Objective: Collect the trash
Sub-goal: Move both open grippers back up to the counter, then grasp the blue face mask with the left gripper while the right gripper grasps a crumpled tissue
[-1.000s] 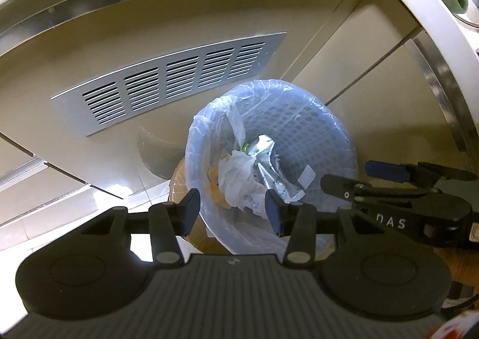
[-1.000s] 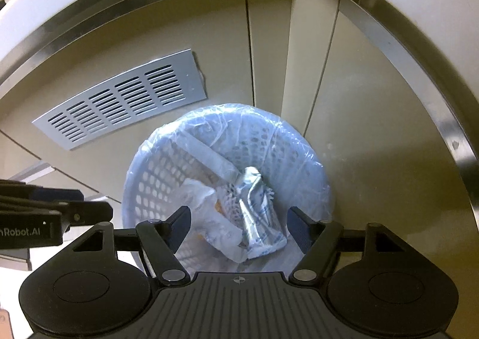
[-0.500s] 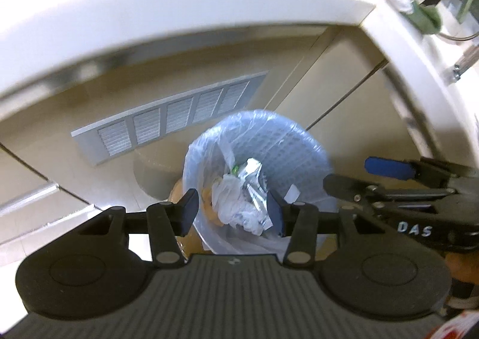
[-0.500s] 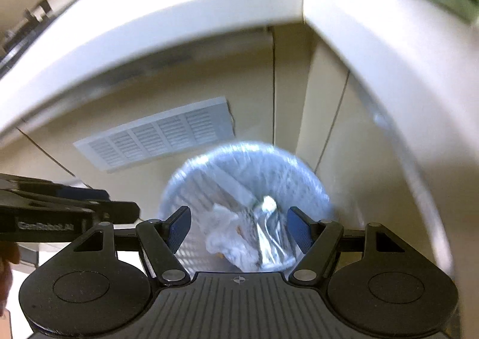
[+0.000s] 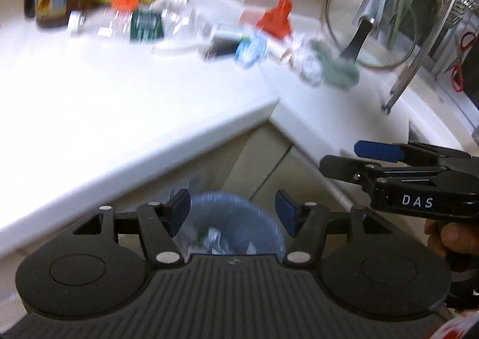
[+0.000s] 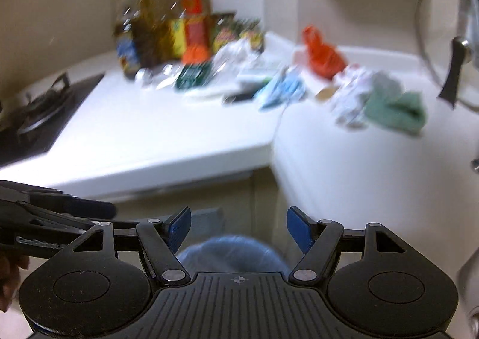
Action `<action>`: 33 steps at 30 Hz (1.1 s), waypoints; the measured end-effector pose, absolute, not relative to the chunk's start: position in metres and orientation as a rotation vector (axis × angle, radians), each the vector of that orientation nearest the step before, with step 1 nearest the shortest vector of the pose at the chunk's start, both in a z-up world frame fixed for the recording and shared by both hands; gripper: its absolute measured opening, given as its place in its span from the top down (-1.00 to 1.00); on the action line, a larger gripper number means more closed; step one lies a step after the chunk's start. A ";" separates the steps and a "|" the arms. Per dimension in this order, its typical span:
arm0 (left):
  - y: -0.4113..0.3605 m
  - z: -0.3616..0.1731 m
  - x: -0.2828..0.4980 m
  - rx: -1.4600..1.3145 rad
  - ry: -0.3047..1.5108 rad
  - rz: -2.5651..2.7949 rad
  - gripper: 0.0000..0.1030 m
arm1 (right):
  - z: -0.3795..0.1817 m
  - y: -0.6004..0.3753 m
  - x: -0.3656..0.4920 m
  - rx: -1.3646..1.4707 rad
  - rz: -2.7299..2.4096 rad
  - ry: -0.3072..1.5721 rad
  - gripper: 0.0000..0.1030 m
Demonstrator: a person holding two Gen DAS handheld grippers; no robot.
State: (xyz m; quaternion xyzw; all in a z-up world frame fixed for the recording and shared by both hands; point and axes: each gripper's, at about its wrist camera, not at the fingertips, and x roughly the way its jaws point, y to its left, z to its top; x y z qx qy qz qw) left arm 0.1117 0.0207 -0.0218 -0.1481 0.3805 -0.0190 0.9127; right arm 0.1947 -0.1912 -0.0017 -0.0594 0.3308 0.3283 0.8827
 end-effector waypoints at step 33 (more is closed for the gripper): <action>-0.006 -0.019 0.323 -0.116 0.705 -0.004 -0.02 | -0.010 -0.200 0.382 -0.086 0.597 0.657 -0.35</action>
